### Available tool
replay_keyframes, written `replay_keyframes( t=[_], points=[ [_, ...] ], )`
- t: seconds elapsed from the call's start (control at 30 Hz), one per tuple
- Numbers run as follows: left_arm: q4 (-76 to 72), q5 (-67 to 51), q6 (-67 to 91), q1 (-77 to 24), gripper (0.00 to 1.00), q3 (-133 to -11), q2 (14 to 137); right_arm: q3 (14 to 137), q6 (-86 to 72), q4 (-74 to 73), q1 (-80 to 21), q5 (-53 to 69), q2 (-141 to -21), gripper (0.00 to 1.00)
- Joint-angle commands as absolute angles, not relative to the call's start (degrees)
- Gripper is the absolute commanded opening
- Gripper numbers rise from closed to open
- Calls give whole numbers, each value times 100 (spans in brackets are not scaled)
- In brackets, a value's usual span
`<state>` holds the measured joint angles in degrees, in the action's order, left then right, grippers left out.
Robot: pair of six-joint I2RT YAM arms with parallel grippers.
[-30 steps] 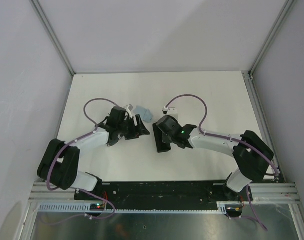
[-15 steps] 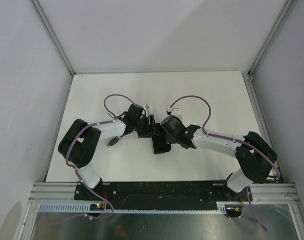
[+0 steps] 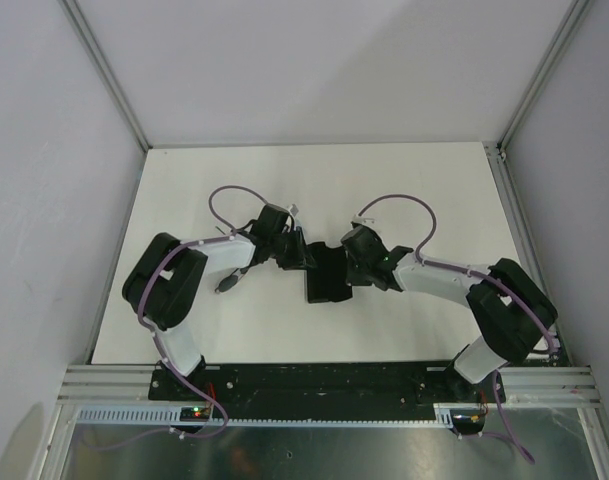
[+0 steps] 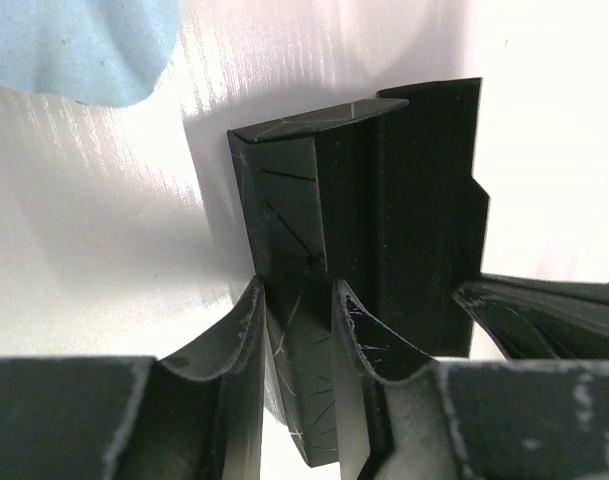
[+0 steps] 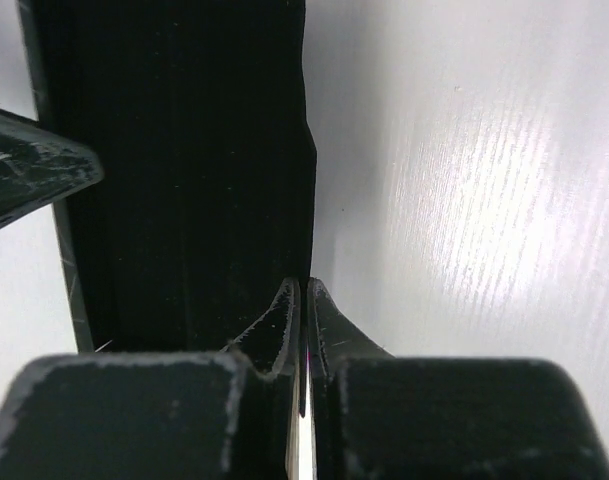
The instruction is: Organize the sunglasses
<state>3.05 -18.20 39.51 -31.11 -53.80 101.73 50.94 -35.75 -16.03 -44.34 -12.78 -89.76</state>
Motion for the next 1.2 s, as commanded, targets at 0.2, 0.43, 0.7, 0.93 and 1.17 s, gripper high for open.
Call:
replay_keyframes(
  t=[0.2, 0.43, 0.7, 0.93, 1.17],
  points=[
    [299, -1744, 3738, -3103, 17, -5447, 10415, 4425, -3413, -718, -3720, -111, -9683, 0],
    [299, -1792, 3718, -3101, 18, -5501, 10511, 4415, -3214, -812, -3610, -119, -9986, 0],
    [303, -1853, 3677, -3103, 18, -5585, 10627, 4500, -3138, -906, -3622, -185, -10086, 0],
    [316, -1803, 3656, -3100, 18, -5606, 10554, 4658, -3041, -1108, -3516, -170, -9481, 19],
    [483, -1787, 3617, -3100, 19, -5898, 10524, 5263, -2645, -1844, -3471, -265, -8788, 40]
  ],
)
